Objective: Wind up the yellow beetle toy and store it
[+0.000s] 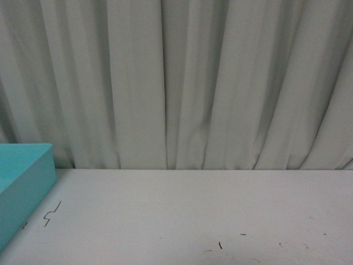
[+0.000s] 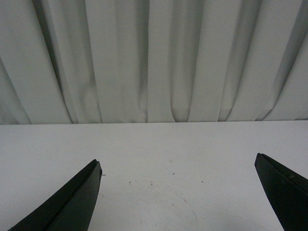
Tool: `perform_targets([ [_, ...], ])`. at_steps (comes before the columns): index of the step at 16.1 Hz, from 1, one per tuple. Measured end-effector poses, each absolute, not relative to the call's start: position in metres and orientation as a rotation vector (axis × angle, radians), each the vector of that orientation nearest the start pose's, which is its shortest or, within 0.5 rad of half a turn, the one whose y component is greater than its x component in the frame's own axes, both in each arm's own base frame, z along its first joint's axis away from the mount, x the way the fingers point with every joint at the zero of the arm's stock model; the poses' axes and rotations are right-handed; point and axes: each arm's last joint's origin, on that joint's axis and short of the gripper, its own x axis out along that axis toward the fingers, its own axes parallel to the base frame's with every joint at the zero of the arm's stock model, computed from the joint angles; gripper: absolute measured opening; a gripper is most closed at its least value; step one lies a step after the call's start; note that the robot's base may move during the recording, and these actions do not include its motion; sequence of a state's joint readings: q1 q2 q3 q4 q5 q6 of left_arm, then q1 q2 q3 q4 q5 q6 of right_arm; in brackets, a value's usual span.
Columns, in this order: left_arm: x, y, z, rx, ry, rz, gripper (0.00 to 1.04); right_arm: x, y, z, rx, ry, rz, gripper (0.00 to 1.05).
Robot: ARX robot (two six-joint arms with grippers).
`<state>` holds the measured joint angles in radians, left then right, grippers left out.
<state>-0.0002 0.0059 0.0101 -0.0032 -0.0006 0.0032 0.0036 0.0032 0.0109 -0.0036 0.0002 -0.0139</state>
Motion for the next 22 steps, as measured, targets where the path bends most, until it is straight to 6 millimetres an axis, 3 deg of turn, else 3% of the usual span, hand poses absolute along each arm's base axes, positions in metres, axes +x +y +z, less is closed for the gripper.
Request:
perform_targets([
  [22,0.0975,0.0000,0.1662,0.003,-0.001,0.000,0.98,0.0972,0.0003,0.1666,-0.014,-0.004,0.003,0.98],
])
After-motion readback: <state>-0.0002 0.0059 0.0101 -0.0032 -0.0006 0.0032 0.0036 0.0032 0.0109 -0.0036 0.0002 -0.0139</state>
